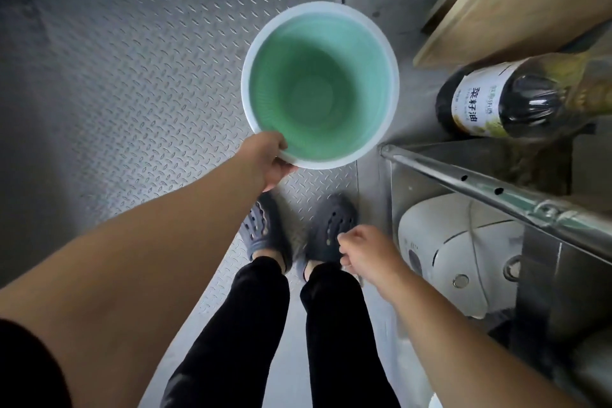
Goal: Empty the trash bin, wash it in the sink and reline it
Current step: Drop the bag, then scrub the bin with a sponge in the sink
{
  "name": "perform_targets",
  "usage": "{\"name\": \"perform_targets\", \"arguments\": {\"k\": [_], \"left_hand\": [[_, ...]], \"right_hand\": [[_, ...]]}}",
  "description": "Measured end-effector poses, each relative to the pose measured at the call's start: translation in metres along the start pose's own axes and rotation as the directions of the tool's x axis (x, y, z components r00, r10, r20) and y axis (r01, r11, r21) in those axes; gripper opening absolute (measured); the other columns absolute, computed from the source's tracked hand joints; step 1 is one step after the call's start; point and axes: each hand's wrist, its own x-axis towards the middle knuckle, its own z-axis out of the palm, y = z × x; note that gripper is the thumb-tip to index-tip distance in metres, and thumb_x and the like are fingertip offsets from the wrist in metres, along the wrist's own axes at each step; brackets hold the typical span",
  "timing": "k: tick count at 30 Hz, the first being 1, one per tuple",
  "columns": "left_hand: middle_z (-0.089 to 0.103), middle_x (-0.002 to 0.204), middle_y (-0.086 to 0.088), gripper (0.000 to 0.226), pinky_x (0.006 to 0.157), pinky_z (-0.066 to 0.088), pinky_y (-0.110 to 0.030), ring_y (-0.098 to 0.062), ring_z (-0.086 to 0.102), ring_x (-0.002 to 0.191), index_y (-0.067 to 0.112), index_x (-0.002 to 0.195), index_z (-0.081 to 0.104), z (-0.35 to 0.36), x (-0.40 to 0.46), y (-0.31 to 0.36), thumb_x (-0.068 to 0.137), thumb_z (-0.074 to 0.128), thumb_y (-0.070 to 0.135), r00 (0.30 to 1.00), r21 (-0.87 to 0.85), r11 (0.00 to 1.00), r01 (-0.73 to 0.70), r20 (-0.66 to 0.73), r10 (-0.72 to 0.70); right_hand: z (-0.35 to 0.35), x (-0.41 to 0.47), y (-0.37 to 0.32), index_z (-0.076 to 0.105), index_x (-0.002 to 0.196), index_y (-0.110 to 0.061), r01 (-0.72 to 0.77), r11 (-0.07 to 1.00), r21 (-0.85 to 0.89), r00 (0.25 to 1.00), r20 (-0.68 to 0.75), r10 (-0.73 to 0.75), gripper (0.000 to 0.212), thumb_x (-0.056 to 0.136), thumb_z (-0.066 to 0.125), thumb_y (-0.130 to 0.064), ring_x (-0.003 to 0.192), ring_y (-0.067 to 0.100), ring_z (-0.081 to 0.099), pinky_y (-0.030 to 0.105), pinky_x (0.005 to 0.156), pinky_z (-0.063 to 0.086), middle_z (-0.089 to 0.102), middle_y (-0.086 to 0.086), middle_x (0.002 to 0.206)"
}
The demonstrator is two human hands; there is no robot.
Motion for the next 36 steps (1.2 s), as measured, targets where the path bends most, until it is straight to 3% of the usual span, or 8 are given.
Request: {"name": "perform_targets", "arguments": {"k": [4,10,13,17,22,27,31,36], "left_hand": [[0.058,0.125,-0.019,0.044,0.081,0.060,-0.047,-0.037,0.063,0.108,0.002,0.123,0.044,-0.024,-0.035,0.005,0.083,0.038,-0.014,0.997,-0.018,0.999,0.034,-0.064,-0.035],[0.057,0.116,-0.021,0.043,0.064,0.060,-0.041,-0.036,0.063,0.097,0.001,0.122,0.046,-0.118,-0.143,0.017,0.081,0.045,-0.014,0.987,0.103,0.995,0.019,-0.161,-0.002],[0.060,0.105,-0.020,0.035,0.049,0.053,-0.034,-0.032,0.063,0.087,0.000,0.116,0.048,-0.171,-0.211,0.020,0.082,0.047,-0.010,0.963,0.187,0.982,0.008,-0.266,0.042],[0.064,0.100,-0.020,0.034,0.049,0.055,-0.035,-0.035,0.065,0.083,0.007,0.112,0.051,-0.237,-0.309,0.011,0.083,0.046,-0.011,0.942,0.118,0.992,-0.032,-0.328,0.070],[0.066,0.099,-0.019,0.032,0.048,0.057,-0.035,-0.036,0.067,0.084,0.015,0.102,0.054,-0.304,-0.417,-0.004,0.083,0.044,-0.008,0.941,-0.007,0.993,-0.116,-0.321,0.108],[0.066,0.102,-0.019,0.034,0.053,0.059,-0.038,-0.038,0.068,0.087,0.007,0.112,0.053,-0.353,-0.482,-0.037,0.083,0.045,-0.009,0.927,-0.160,0.972,-0.172,-0.359,0.105],[0.066,0.102,-0.020,0.039,0.053,0.059,-0.041,-0.039,0.070,0.084,0.012,0.114,0.051,-0.366,-0.522,-0.077,0.083,0.042,-0.010,0.926,-0.343,0.915,-0.211,-0.371,0.074],[0.068,0.106,-0.023,0.040,0.057,0.060,-0.044,-0.041,0.070,0.089,0.006,0.119,0.052,-0.361,-0.558,-0.138,0.084,0.039,-0.009,0.944,-0.593,0.784,-0.185,-0.328,-0.025]], "right_hand": [[-0.013,-0.020,-0.012,0.057,0.073,-0.012,-0.016,0.999,0.039,0.999,-0.028,0.017,0.017,0.087,0.051,-0.020,0.060,0.022,0.056,0.030,0.056,0.044,0.057,0.010,0.067],[-0.016,-0.098,-0.042,0.038,0.070,-0.006,-0.022,0.999,0.046,1.000,0.017,0.021,0.016,0.085,0.044,-0.006,0.055,0.021,0.033,0.026,0.048,0.024,0.032,0.013,0.074],[-0.017,-0.158,-0.057,0.045,0.070,-0.009,0.027,0.994,-0.109,0.999,0.041,-0.022,0.019,0.089,0.046,-0.013,0.052,0.019,0.044,0.025,0.050,0.033,0.043,0.012,0.068],[-0.025,-0.249,-0.078,0.061,0.076,-0.016,0.072,0.939,-0.337,0.997,0.052,-0.057,0.022,0.093,0.054,-0.029,0.067,0.018,0.068,0.030,0.064,0.048,0.066,0.002,0.072],[-0.029,-0.348,-0.113,0.055,0.061,-0.021,0.183,0.769,-0.612,0.977,0.024,-0.214,0.030,0.086,0.057,-0.038,0.064,0.002,0.058,0.019,0.058,0.042,0.062,-0.005,0.067],[-0.032,-0.388,-0.147,0.055,0.063,-0.020,0.221,0.584,-0.781,0.956,0.055,-0.288,0.028,0.085,0.058,-0.037,0.064,0.011,0.066,0.026,0.064,0.047,0.069,0.000,0.065],[-0.043,-0.401,-0.181,0.051,0.060,-0.019,0.297,0.491,-0.819,0.932,0.138,-0.334,0.028,0.084,0.057,-0.031,0.050,0.016,0.060,0.029,0.057,0.042,0.056,-0.003,0.044],[-0.048,-0.410,-0.224,0.048,0.063,-0.021,0.364,0.199,-0.910,0.889,0.276,-0.366,0.028,0.090,0.056,-0.026,0.054,0.019,0.058,0.028,0.059,0.039,0.055,0.001,0.054]]}}
